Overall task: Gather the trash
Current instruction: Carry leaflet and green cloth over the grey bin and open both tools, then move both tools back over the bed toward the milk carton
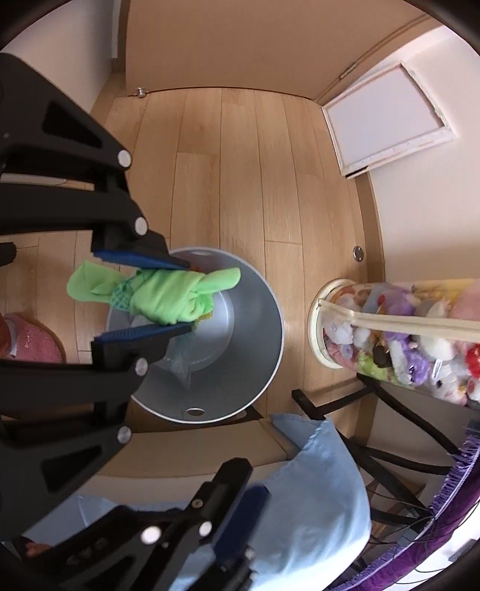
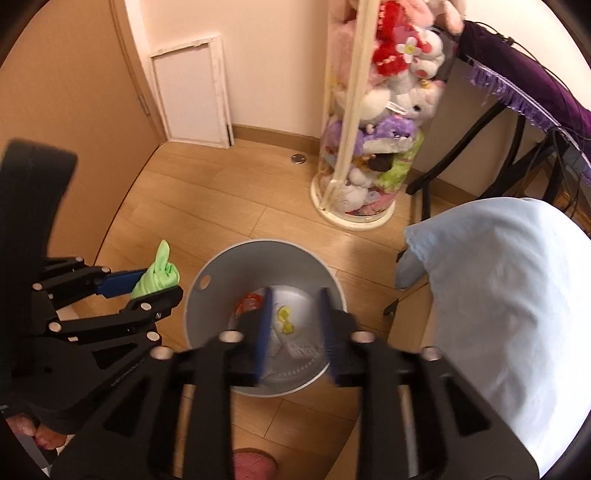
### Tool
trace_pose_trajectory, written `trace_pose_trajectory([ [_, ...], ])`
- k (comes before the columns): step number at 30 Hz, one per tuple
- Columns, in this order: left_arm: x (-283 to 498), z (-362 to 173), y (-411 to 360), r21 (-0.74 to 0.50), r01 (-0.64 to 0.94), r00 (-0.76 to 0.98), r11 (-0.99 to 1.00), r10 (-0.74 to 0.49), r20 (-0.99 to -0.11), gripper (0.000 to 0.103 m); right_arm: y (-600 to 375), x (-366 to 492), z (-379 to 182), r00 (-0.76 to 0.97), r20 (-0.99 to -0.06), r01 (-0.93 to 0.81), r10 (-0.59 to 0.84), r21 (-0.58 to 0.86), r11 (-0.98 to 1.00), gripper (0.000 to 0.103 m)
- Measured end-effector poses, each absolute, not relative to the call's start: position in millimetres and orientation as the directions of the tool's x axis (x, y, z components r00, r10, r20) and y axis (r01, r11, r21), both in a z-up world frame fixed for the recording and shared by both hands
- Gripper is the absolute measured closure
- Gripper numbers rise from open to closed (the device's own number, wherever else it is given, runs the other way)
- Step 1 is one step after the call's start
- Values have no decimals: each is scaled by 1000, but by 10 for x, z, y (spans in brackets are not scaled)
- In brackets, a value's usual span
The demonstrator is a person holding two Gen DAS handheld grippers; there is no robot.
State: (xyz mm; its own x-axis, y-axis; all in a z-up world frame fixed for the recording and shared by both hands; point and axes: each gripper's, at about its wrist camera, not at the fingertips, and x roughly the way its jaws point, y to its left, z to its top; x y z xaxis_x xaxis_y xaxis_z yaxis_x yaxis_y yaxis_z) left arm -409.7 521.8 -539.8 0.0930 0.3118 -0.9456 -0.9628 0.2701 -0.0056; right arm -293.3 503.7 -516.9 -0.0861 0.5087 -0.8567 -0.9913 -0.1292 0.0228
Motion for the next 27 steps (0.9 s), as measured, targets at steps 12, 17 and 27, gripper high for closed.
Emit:
trace_pose_trajectory([
  [12, -3827, -5480, 5360, 9, -950, 87, 312, 293, -952, 36, 4921, -2645, -5053, -30, -861, -997, 508, -7, -72, 71],
  [17, -3625, -5205, 5286, 54, -931, 71, 361, 323, -944, 36, 4769, -2437, -4896, 3, -861, -1000, 508, -4, -1, 63],
  [27, -2495, -4410, 4719, 39, -810, 193, 586, 328, -925, 36, 3873, -1387, -4200, 188, -839, -945, 511, -12, 328, 57],
])
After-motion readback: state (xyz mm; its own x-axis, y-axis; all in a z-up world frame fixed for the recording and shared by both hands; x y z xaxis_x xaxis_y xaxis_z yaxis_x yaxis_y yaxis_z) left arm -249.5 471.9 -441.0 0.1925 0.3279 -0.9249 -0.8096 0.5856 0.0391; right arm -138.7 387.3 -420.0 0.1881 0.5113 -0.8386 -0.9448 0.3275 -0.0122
